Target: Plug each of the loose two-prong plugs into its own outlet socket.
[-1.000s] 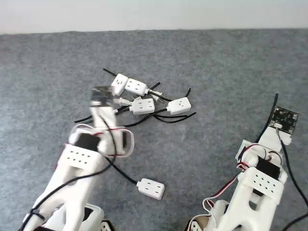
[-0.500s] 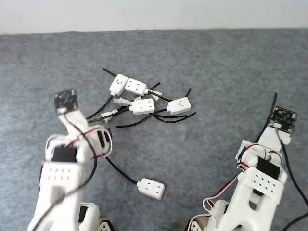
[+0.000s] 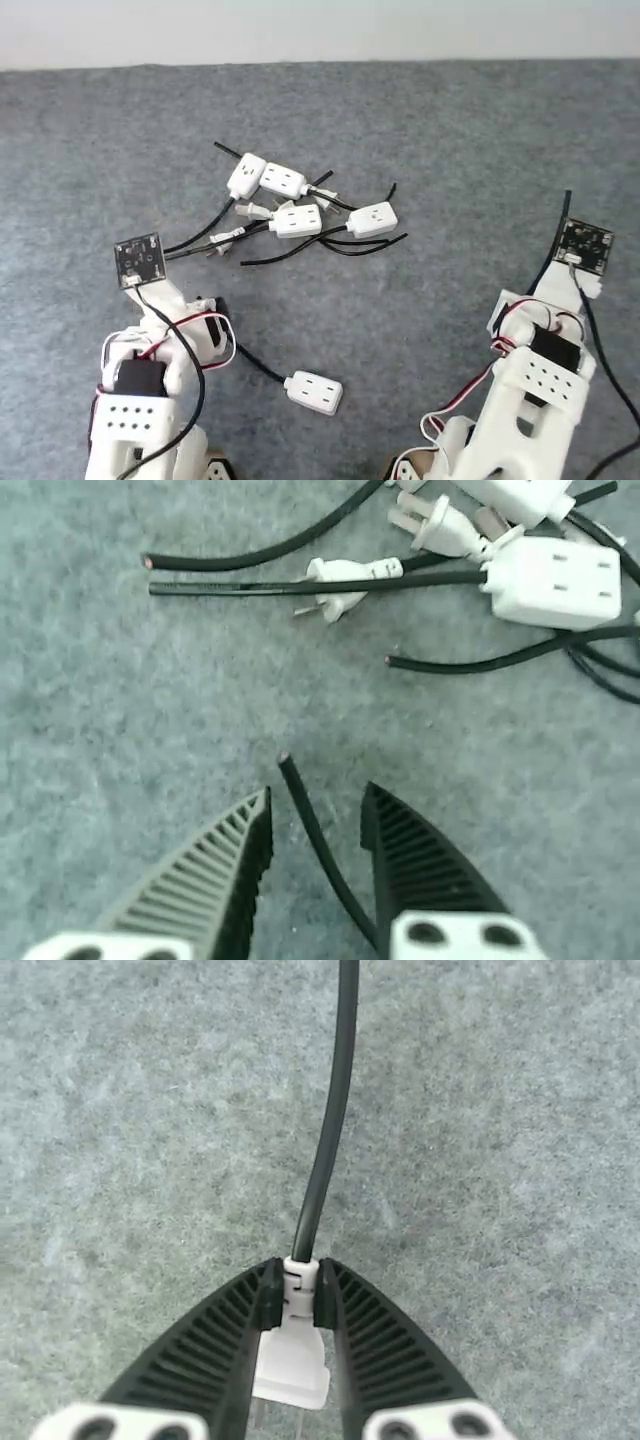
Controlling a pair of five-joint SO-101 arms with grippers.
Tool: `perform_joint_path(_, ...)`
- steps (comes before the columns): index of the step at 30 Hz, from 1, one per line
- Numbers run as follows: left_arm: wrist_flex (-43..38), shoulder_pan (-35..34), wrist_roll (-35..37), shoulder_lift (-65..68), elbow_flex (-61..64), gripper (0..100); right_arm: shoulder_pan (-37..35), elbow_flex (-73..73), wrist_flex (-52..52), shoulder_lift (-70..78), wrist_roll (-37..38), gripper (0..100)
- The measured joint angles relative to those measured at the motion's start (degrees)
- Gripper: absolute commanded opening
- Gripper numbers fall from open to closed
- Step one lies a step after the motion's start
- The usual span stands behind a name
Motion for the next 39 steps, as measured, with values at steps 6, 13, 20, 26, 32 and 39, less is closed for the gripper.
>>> perform_joint_path(6,-2.2,0.1,3.9,7.5,-0.1,24,0.0,0.0,0.0,0.0,0.0,0.9)
perform_joint_path(13,-2.4,6.2,5.3,17.2,-3.0,24,0.0,0.0,0.0,0.0,0.0,0.9)
perform_joint_path(20,-6.6,7.5,5.3,19.1,-4.4,10,0.0,0.0,0.0,0.0,0.0,0.9)
perform_joint_path(26,-13.1,7.5,5.4,19.6,-4.4,1,0.0,0.0,0.0,0.0,0.0,0.9)
perform_joint_path(32,-18.4,7.6,5.4,19.6,-3.2,1,0.0,0.0,0.0,0.0,0.0,0.9)
perform_joint_path(39,-23.6,12.1,5.0,19.6,-3.1,1,0.0,0.0,0.0,0.0,0.0,0.9)
